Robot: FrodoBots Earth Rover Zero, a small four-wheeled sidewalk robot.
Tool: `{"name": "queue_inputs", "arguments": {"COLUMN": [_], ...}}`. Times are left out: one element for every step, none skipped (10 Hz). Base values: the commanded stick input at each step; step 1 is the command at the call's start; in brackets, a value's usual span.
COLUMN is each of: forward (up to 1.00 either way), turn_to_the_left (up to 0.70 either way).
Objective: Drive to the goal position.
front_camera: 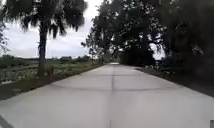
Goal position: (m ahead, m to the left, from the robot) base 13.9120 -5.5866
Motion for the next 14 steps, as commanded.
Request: {"name": "queue_inputs", "arguments": {"forward": [0.85, 0.85, 0.85, 0.85, 0.85, 0.85, 0.85, 0.85, 0.85, 0.85, 0.85, 0.85, 0.85, 0.85], "turn_to_the_left": [0.0, 0.0, 0.0, 0.0, 0.0, 0.0, 0.0, 0.0, 0.0, 0.0, 0.0, 0.0, 0.0, 0.0]}}
